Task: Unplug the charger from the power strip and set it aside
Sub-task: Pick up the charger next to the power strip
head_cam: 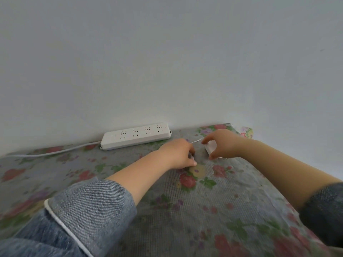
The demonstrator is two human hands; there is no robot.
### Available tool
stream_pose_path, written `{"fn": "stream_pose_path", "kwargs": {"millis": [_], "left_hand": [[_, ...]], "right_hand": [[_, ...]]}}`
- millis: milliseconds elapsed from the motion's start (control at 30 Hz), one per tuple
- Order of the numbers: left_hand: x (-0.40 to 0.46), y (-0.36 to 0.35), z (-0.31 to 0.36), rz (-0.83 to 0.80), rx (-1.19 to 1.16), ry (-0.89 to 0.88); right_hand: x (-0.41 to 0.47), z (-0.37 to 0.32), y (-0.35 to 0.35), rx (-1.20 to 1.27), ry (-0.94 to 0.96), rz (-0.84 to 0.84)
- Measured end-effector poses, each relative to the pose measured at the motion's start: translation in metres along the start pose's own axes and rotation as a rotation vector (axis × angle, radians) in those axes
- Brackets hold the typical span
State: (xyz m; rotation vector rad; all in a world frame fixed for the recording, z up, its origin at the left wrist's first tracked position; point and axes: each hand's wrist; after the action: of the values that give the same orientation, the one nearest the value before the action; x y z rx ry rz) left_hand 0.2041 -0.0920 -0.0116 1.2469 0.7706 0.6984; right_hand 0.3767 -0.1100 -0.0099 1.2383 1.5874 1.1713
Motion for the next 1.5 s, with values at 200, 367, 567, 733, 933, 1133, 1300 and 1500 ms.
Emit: {"fn": "stream_pose_path", "kwargs": {"millis": [200, 367, 567, 733, 933, 1133, 1300, 1500], "left_hand": [[0.015, 0.000, -0.010, 0.093, 0.021, 0.063], [0.035, 0.003, -0.018, 0.180, 0.060, 0.098], [0.063, 0.006, -0.027, 0.241, 0.151, 0.161], [0.083, 0.007, -0.035, 0.231, 0.092, 0.202], [0.091, 0.004, -0.041, 0.244, 0.102, 0.245], [0.091, 0.001, -0.044, 0.244, 0.199, 0.221], [0.085, 0.004, -0.043, 0.262, 0.227, 0.208], [0.067, 0.011, -0.048, 0.314, 0.193, 0.199]], "right_hand": [[0.014, 0.003, -0.003, 0.090, -0.010, 0.175], [0.033, 0.005, -0.005, 0.133, -0.059, 0.230], [0.059, 0.003, -0.006, 0.138, -0.113, 0.227], [0.074, 0.006, -0.009, 0.145, -0.128, 0.212], [0.079, 0.008, -0.011, 0.145, -0.149, 0.220], [0.080, 0.007, -0.012, 0.179, -0.154, 0.211], [0.076, 0.003, -0.014, 0.142, -0.153, 0.216], [0.069, -0.010, -0.009, 0.112, -0.118, 0.242]]}}
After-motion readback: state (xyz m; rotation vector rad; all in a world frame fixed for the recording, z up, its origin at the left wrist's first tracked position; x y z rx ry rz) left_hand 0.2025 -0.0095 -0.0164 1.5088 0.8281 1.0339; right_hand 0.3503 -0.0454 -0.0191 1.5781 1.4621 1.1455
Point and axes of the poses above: each hand's wrist, its own x-axis towards the middle knuckle, its own y-axis out of the back of the hand, z = x × y, and after that the axes turned 4 degrees about y, right-handed
